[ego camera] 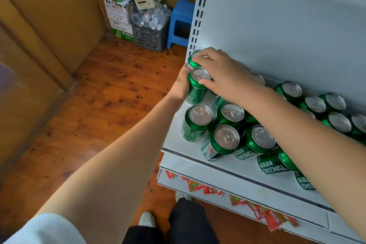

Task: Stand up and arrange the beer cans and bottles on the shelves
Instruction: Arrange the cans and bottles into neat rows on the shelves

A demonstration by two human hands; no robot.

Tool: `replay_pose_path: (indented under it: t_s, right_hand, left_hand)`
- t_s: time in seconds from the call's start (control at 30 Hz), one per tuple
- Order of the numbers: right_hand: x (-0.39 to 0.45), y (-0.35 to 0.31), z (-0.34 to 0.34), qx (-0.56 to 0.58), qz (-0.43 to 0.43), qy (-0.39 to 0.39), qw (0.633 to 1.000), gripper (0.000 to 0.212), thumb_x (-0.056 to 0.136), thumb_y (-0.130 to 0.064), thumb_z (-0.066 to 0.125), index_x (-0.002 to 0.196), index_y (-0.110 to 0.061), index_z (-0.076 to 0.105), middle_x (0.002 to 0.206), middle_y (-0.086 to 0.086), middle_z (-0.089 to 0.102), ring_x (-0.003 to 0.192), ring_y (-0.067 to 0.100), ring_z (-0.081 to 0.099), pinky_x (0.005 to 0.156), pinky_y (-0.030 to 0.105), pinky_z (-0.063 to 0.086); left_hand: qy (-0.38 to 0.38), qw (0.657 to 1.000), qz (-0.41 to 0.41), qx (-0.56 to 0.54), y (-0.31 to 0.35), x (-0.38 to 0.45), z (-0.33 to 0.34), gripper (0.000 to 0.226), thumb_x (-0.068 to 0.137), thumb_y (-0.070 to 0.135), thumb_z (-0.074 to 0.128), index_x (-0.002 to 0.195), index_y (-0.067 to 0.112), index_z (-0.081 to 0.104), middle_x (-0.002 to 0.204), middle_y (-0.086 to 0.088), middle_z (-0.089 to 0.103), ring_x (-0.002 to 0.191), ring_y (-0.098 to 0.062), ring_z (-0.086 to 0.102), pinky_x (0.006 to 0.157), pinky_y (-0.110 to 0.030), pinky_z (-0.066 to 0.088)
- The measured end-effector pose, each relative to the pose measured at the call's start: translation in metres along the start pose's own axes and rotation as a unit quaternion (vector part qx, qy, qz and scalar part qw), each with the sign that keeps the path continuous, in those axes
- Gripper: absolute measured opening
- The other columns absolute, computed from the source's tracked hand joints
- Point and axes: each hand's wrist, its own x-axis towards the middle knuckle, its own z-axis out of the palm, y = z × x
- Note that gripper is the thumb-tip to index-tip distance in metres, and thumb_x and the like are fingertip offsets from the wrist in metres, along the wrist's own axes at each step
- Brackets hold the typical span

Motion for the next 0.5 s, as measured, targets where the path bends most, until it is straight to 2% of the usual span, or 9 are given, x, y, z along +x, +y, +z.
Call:
replay_pose_path:
  t_s: [0.07, 0.1, 0.17, 0.2, 0.23, 0.27, 0.33, 0.43, 0.5]
  right_hand:
    - [-0.019, -0.015, -0.004, 0.068, 0.026, 0.056, 0.996, 0.048, 0.091, -0.038, 0.06, 0.136, -0.023, 0.05, 0.135, -0.002, 0.048, 0.12, 0.018, 0.048, 0.094, 0.041, 0.048]
    - [-0.027, -0.023, -0.005, 0.087, 0.038, 0.023, 0.995, 0.055, 0.089, -0.05, 0.057, 0.138, -0.026, 0.047, 0.136, -0.004, 0.048, 0.12, 0.017, 0.048, 0.094, 0.04, 0.048]
    - [-0.041, -0.033, -0.001, 0.077, 0.056, -0.122, 0.988, 0.077, 0.078, -0.071, 0.054, 0.143, -0.032, 0.038, 0.14, -0.006, 0.045, 0.124, 0.015, 0.046, 0.097, 0.04, 0.047]
    - [-0.046, -0.035, 0.002, 0.07, 0.059, -0.174, 0.98, 0.081, 0.073, -0.075, 0.056, 0.141, -0.033, 0.041, 0.135, -0.006, 0.048, 0.122, 0.016, 0.048, 0.095, 0.04, 0.047]
    - [-0.048, -0.037, 0.006, 0.074, 0.06, -0.192, 0.977, 0.076, 0.071, -0.074, 0.061, 0.133, -0.031, 0.049, 0.125, -0.005, 0.054, 0.115, 0.016, 0.053, 0.092, 0.039, 0.049]
    - [-0.049, -0.038, 0.009, 0.083, 0.062, -0.179, 0.978, 0.066, 0.07, -0.069, 0.065, 0.122, -0.029, 0.056, 0.114, -0.005, 0.058, 0.105, 0.017, 0.057, 0.087, 0.038, 0.05]
    - [-0.048, -0.04, 0.011, 0.072, 0.064, -0.133, 0.986, 0.054, 0.072, -0.062, 0.067, 0.111, -0.026, 0.058, 0.101, -0.005, 0.061, 0.092, 0.017, 0.059, 0.079, 0.038, 0.053]
    - [-0.04, -0.044, 0.013, 0.025, 0.07, -0.077, 0.994, 0.05, 0.078, -0.063, 0.062, 0.106, -0.022, 0.056, 0.097, -0.002, 0.062, 0.084, 0.02, 0.06, 0.07, 0.037, 0.054]
    - [-0.035, -0.047, 0.018, 0.031, 0.087, -0.045, 0.995, 0.055, 0.08, -0.066, 0.059, 0.11, -0.02, 0.057, 0.101, 0.001, 0.064, 0.087, 0.022, 0.062, 0.071, 0.037, 0.054]
  left_hand:
    - [-0.006, 0.999, 0.019, 0.038, 0.0, 0.0, -0.002, 0.046, 0.108, 0.034, 0.018, 0.137, 0.013, 0.048, 0.108, 0.007, 0.06, 0.102, -0.005, 0.054, 0.078, -0.007, 0.046]
    - [-0.011, 0.998, 0.034, 0.058, 0.0, 0.001, -0.005, 0.047, 0.108, 0.033, 0.017, 0.138, 0.012, 0.046, 0.115, 0.004, 0.059, 0.107, -0.006, 0.053, 0.089, -0.008, 0.043]
    - [-0.014, 0.997, 0.026, 0.075, -0.002, 0.001, -0.012, 0.057, 0.106, 0.044, 0.014, 0.147, 0.014, 0.038, 0.141, -0.003, 0.051, 0.131, -0.014, 0.045, 0.107, -0.018, 0.03]
    - [-0.01, 0.996, 0.014, 0.085, -0.006, 0.002, -0.017, 0.061, 0.104, 0.051, 0.013, 0.151, 0.017, 0.032, 0.152, -0.003, 0.039, 0.141, -0.018, 0.034, 0.113, -0.026, 0.023]
    - [-0.009, 0.996, 0.004, 0.092, -0.01, 0.003, -0.023, 0.065, 0.101, 0.057, 0.013, 0.153, 0.02, 0.027, 0.158, -0.001, 0.03, 0.146, -0.019, 0.025, 0.116, -0.032, 0.019]
    - [-0.013, 0.996, 0.001, 0.089, -0.013, 0.002, -0.028, 0.068, 0.099, 0.061, 0.013, 0.154, 0.021, 0.024, 0.16, 0.0, 0.025, 0.147, -0.018, 0.022, 0.118, -0.034, 0.017]
    - [-0.025, 0.996, -0.002, 0.083, -0.019, 0.0, -0.036, 0.073, 0.097, 0.065, 0.01, 0.154, 0.022, 0.022, 0.16, 0.002, 0.023, 0.147, -0.017, 0.021, 0.118, -0.035, 0.017]
    - [-0.047, 0.997, -0.01, 0.064, -0.023, -0.007, -0.042, 0.076, 0.094, 0.069, 0.007, 0.155, 0.026, 0.019, 0.161, 0.004, 0.02, 0.148, -0.017, 0.019, 0.117, -0.038, 0.017]
    - [-0.055, 0.997, 0.001, 0.049, -0.025, -0.015, -0.041, 0.072, 0.096, 0.066, 0.007, 0.155, 0.026, 0.02, 0.161, 0.003, 0.021, 0.147, -0.016, 0.021, 0.117, -0.039, 0.017]
